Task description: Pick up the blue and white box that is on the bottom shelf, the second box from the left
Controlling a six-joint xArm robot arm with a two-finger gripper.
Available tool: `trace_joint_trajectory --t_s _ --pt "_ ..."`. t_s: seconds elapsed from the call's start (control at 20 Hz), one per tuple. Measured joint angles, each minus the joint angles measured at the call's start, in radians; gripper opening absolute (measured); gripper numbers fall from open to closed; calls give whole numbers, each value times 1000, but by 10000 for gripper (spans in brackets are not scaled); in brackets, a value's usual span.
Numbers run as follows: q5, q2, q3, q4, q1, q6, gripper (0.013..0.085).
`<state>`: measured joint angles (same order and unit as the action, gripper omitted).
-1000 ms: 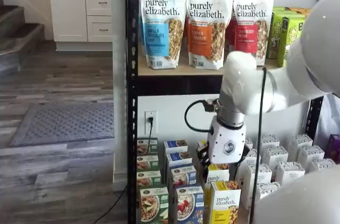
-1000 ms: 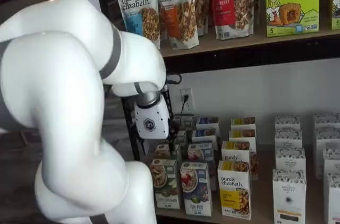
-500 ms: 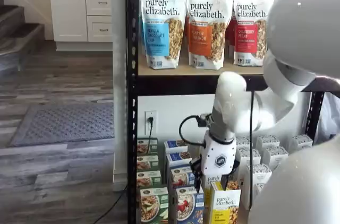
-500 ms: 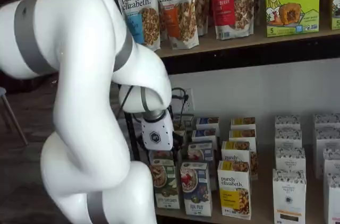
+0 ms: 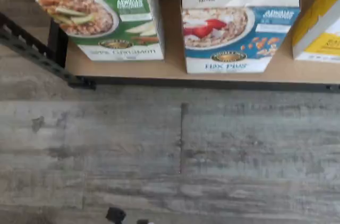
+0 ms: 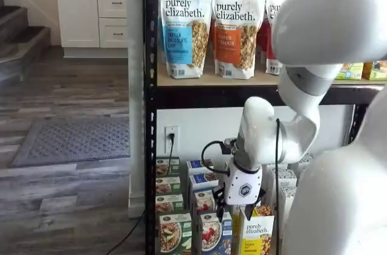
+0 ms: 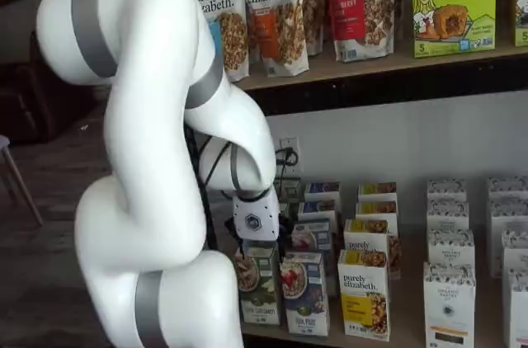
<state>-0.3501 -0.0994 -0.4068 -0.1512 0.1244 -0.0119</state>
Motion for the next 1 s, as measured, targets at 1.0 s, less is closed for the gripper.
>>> trace_joint_trajectory --t_s 1.0 --pt "99 231 -132 -127 -19 -148 850"
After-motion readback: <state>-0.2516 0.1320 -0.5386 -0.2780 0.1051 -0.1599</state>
